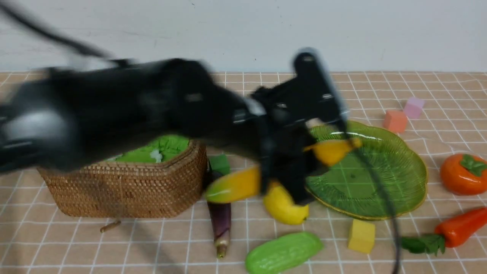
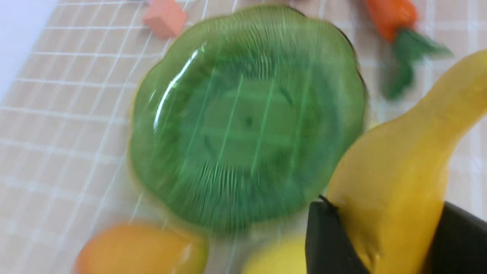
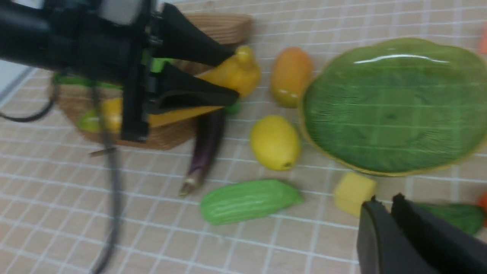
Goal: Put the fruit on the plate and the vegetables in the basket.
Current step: Use the left arm to grab a banana and put it into the right plate
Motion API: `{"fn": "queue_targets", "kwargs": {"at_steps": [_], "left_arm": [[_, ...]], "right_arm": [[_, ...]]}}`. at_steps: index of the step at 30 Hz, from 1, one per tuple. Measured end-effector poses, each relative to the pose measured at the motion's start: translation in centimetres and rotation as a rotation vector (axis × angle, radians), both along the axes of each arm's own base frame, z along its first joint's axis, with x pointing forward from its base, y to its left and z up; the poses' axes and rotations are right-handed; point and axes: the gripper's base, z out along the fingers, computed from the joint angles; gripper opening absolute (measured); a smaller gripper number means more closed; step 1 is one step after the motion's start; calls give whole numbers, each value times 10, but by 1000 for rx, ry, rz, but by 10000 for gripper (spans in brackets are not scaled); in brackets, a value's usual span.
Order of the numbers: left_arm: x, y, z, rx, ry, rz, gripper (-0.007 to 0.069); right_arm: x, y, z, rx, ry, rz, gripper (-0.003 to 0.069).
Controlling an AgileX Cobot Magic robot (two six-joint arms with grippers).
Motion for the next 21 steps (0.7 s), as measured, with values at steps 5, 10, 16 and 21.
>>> {"fn": "queue_targets", "kwargs": {"at_steps": [5,10,16,21], "left_arm": [[54,-53,-40,-72,85,37,316],[87,-91,-65,-120,55,27,316],[105,-117,-93,-143,-19,22,316],[112,-121,-111,-150,-55,54,454]], "right_arm": [[-3,-7,6,-28,27,-76,78],[-8,-6,0,-45,117,-54,83],[-12,-5,-5,-83,175,-20,85],[-12,-5,-5,-86,179,-17,88]]}}
